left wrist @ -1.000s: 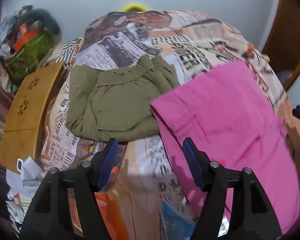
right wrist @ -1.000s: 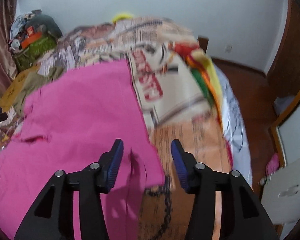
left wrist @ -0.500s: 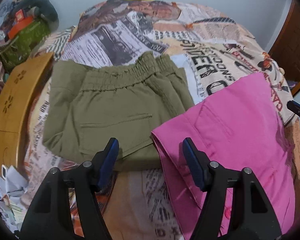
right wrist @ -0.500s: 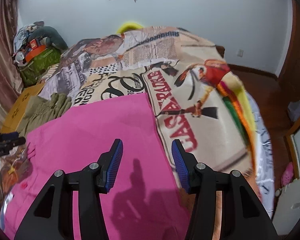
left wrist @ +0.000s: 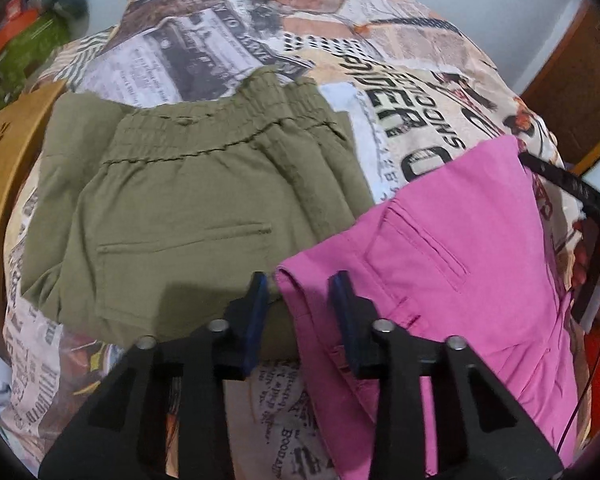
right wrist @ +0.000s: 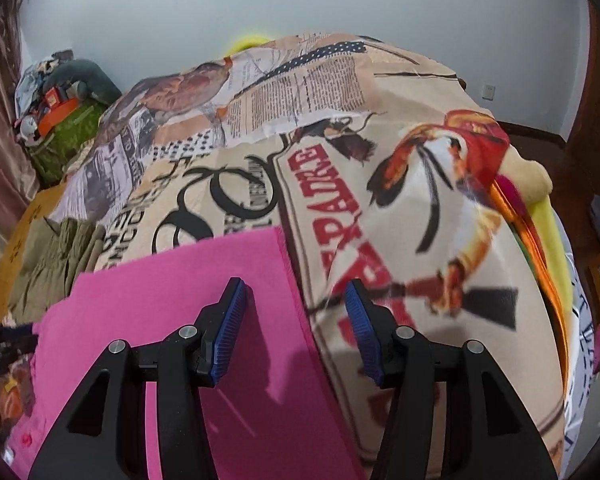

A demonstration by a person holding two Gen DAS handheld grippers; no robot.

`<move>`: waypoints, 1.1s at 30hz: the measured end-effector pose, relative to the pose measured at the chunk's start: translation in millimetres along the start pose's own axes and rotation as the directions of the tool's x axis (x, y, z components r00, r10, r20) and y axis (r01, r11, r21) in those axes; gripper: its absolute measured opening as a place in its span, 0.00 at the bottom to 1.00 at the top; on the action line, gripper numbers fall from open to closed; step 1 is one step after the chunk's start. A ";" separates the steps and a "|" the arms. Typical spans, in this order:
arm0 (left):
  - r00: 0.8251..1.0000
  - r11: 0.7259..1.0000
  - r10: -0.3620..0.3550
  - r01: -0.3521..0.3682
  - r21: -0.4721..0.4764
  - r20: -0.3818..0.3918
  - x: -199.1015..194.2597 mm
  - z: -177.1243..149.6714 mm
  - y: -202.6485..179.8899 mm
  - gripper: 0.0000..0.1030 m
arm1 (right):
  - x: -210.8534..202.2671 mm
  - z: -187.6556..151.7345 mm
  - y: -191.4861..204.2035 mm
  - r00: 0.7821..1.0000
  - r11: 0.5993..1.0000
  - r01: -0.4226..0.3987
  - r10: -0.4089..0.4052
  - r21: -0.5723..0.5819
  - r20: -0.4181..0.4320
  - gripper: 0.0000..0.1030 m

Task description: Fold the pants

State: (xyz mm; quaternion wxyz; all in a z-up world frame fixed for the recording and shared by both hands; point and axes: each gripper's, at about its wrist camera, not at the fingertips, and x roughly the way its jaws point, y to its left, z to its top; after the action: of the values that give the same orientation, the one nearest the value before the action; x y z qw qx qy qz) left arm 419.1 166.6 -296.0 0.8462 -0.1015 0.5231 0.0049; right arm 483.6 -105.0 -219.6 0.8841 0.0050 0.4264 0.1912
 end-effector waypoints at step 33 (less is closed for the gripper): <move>0.964 0.996 0.073 -0.081 0.022 0.254 -125.8 23.6 -21.8 0.03 | -125.9 39.7 30.6 0.965 0.997 -0.071 0.074 -0.020 0.250 0.03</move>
State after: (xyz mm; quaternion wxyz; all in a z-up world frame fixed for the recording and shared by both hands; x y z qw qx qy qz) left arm 385.5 161.7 -170.7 0.9068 -0.0661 0.4142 0.0425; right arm 432.5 -113.6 -94.3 0.9233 0.0398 0.3098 0.2237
